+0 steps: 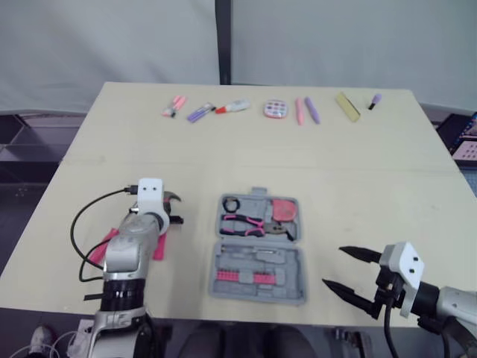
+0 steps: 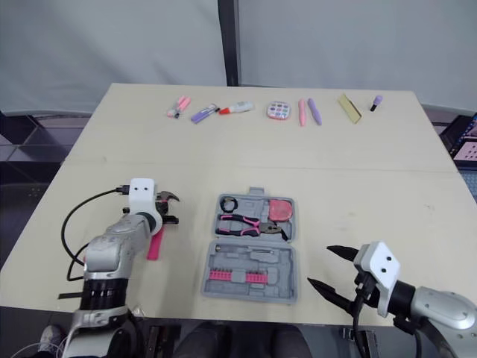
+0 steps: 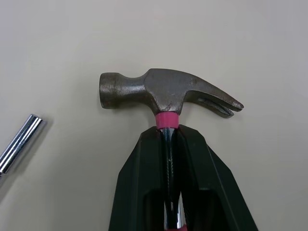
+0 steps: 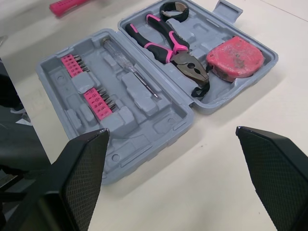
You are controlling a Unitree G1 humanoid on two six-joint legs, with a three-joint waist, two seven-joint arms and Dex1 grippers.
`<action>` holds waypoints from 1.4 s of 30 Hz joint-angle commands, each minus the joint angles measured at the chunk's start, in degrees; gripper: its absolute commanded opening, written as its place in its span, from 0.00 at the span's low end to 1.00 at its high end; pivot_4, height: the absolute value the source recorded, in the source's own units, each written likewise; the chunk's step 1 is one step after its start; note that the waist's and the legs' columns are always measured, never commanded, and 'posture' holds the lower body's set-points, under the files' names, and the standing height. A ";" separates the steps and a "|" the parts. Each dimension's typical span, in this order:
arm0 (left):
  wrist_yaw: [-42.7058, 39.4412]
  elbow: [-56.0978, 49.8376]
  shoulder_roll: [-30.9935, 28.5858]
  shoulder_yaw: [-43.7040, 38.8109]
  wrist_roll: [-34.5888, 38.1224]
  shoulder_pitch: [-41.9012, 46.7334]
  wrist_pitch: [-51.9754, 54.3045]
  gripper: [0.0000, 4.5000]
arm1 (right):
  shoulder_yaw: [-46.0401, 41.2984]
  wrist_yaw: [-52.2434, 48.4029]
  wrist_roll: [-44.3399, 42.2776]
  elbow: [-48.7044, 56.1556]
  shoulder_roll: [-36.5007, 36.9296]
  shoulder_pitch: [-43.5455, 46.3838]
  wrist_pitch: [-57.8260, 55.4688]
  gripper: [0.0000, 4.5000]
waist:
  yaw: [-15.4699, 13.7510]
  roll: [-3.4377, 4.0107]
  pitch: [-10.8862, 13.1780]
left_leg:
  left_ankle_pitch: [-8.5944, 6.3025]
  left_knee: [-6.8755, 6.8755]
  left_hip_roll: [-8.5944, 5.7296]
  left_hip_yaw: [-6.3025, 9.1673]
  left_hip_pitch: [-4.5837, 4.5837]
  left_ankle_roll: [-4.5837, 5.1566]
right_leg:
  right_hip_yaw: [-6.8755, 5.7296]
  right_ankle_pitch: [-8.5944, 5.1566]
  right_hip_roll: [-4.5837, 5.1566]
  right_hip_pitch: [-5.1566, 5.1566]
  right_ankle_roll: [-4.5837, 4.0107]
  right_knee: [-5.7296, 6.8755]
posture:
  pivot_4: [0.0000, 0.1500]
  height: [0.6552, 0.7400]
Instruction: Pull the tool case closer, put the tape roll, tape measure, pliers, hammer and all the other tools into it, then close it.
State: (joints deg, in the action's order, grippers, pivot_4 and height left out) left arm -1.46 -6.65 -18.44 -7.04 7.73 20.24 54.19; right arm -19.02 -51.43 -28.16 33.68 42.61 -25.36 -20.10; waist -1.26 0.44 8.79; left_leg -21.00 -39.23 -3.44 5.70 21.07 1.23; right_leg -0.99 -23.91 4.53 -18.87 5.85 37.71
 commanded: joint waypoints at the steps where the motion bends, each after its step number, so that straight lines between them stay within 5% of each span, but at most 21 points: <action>1: -9.63 -8.31 -5.31 1.44 3.26 -0.64 -1.31 0.02 | -1.57 -0.24 -0.74 0.56 0.27 0.70 0.68 1.00 | -0.04 0.02 -0.01 | 0.00 0.00 0.02 0.00 0.01 -0.01 | 0.00 0.00 0.00 -0.03 0.00 0.02 | 1.00 0.69; 10: -38.63 -19.99 -19.12 6.05 16.16 -7.32 -7.74 0.02 | -0.34 -3.57 -0.65 -2.41 0.45 1.83 3.23 1.00 | -0.10 0.08 0.01 | 0.00 0.07 0.00 0.06 0.02 -0.01 | 0.11 0.00 0.04 -0.04 -0.01 -0.05 | 1.00 0.69; 18: -50.57 -19.73 -24.32 13.41 15.81 -4.30 -15.06 0.02 | -0.17 -8.10 0.17 -5.31 1.83 1.22 6.50 1.00 | -0.10 0.10 0.02 | 0.00 0.05 0.01 0.05 0.02 -0.01 | 0.12 0.00 0.01 0.08 -0.01 -0.21 | 1.00 0.69; 28: -54.86 -19.36 -24.26 26.36 10.45 2.62 -16.23 0.02 | 0.14 -11.80 1.40 -8.03 3.66 1.13 9.46 1.00 | -0.09 0.09 0.03 | 0.00 0.04 0.01 0.04 0.03 0.00 | 0.13 0.00 -0.03 0.11 -0.01 -0.21 | 1.00 0.69; 42: -53.90 -14.48 -14.26 41.56 1.86 19.44 -8.84 0.02 | 3.30 -14.19 3.88 -13.17 4.24 4.18 12.63 1.00 | -0.16 0.08 0.04 | 0.01 -0.04 0.00 -0.02 0.08 0.06 | 0.12 0.00 -0.09 0.12 0.00 -0.17 | 1.00 0.69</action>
State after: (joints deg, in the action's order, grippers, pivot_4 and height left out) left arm -55.39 -19.93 -33.66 34.30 10.51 37.64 45.15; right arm -15.92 -64.80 -24.04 20.27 46.39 -21.48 -8.70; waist -1.42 0.52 8.83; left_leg -20.99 -39.27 -3.44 5.69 21.15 1.29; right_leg -0.87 -23.92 4.44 -18.74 5.85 37.56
